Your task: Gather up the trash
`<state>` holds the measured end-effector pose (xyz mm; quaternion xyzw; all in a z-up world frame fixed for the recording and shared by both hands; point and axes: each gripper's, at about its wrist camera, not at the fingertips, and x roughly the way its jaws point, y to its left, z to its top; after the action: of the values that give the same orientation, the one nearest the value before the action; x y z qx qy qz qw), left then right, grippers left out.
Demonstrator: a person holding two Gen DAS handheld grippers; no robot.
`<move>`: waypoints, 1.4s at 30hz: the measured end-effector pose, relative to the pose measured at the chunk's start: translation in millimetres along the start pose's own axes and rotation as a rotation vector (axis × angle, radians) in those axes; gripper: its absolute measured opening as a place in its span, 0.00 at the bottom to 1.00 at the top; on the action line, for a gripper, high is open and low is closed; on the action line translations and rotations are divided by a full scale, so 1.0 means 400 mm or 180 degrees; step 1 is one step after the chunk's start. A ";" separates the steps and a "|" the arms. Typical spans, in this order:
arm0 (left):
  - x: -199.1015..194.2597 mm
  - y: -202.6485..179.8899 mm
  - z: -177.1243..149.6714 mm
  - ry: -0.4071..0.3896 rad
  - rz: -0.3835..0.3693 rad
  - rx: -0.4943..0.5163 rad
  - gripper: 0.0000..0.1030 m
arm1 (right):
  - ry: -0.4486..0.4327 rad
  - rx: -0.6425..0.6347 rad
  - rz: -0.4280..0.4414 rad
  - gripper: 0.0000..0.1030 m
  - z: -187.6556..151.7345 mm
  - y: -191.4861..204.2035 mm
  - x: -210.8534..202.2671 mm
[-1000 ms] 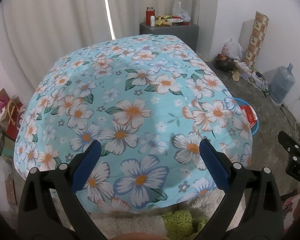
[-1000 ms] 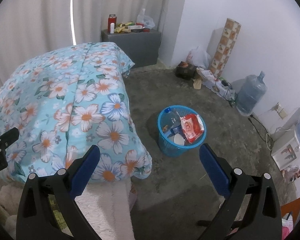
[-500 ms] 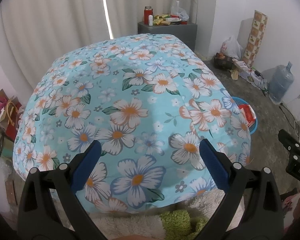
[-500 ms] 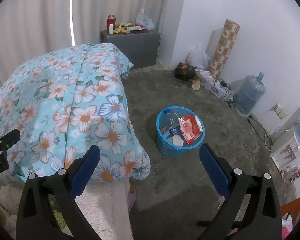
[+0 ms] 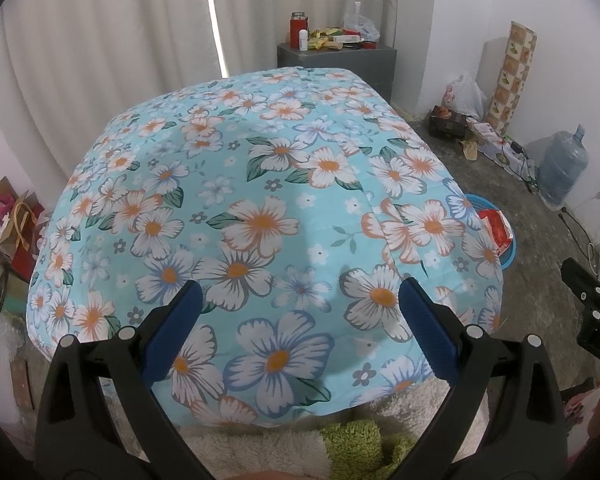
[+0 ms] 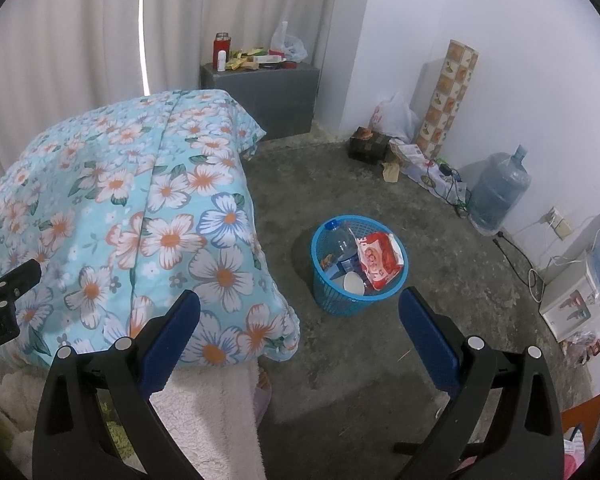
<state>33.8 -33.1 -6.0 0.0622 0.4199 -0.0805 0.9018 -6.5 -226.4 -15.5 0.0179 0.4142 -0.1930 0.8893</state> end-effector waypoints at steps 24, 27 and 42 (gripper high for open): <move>0.002 0.002 0.000 0.0005 0.0001 0.0002 0.91 | 0.0001 0.0003 0.0004 0.94 0.003 0.005 -0.001; 0.003 0.001 -0.001 0.0011 0.0004 0.0001 0.91 | -0.0002 0.0002 0.0004 0.94 0.003 0.006 -0.001; 0.004 0.003 -0.001 0.0009 0.0002 0.0003 0.91 | -0.0002 0.0006 0.0004 0.94 0.003 0.009 -0.001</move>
<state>34.8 -32.1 -7.3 0.0629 0.4211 -0.0803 0.9013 -4.3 -223.0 -14.8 0.0190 0.4137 -0.1928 0.8895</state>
